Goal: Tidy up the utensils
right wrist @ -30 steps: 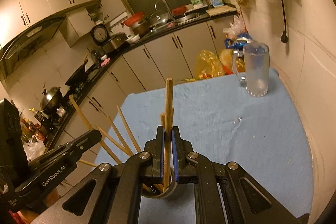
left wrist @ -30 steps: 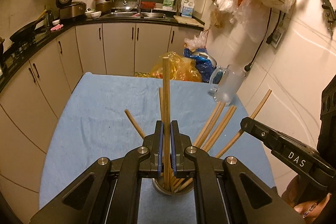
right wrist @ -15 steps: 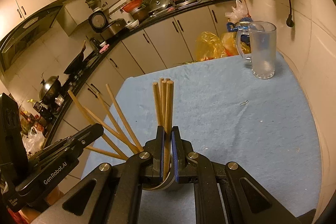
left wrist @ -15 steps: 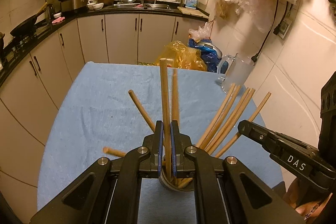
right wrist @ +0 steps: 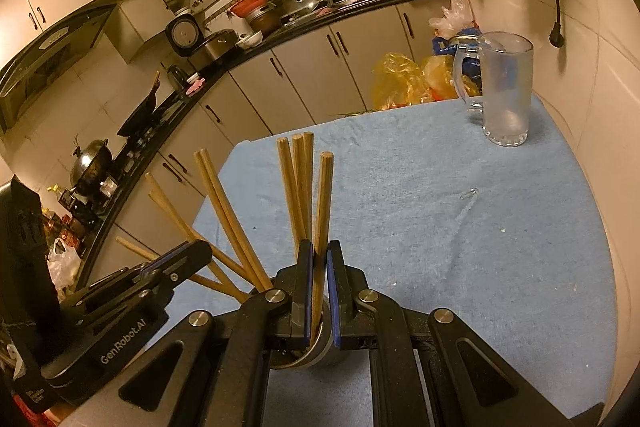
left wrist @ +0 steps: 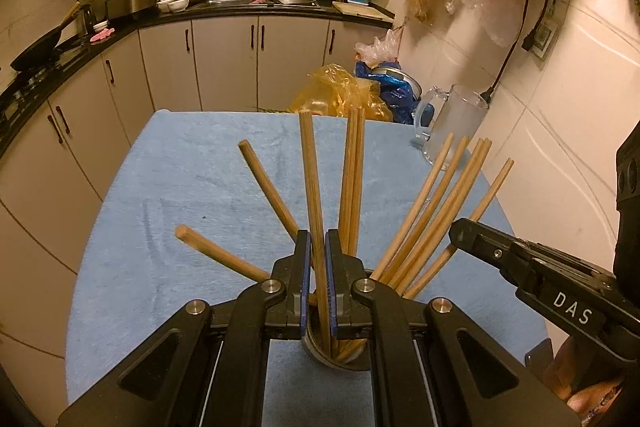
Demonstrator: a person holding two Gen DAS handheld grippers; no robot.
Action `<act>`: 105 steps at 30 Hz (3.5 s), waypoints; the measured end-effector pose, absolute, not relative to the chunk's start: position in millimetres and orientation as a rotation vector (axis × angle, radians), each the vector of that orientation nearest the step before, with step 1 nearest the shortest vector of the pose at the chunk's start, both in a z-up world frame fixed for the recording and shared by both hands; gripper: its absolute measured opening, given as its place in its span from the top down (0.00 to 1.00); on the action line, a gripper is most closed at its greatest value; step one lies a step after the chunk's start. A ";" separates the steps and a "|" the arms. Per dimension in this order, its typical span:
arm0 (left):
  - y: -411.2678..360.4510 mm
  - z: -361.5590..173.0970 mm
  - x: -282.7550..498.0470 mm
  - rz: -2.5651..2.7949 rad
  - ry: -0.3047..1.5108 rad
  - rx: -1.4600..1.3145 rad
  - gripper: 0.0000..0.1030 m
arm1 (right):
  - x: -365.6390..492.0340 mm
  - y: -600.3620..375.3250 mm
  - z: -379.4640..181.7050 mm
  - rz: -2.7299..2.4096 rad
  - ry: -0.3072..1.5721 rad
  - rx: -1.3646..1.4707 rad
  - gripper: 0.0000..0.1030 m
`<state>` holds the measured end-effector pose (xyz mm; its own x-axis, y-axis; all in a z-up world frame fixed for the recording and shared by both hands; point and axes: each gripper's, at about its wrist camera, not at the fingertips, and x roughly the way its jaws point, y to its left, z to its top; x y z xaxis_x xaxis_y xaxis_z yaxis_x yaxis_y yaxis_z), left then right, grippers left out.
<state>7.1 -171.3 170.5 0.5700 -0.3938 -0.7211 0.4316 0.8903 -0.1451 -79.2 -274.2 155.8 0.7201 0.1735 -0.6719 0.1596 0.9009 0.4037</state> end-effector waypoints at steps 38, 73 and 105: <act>-171.5 164.4 7.0 -0.474 0.833 0.066 0.93 | -81.5 -272.3 160.3 0.019 0.786 0.468 0.93; -159.5 164.9 2.9 -0.464 0.836 0.063 0.93 | -85.0 -268.5 163.5 0.025 0.785 0.483 0.92; -158.3 166.7 5.8 -0.475 0.835 0.056 0.93 | -85.2 -272.0 166.7 0.008 0.782 0.471 0.92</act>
<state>5.8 -158.3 166.7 0.5732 -0.3831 -0.7243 0.4265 0.8943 -0.1355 -85.2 -272.0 166.7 0.7149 0.1789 -0.6760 0.1644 0.8966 0.4111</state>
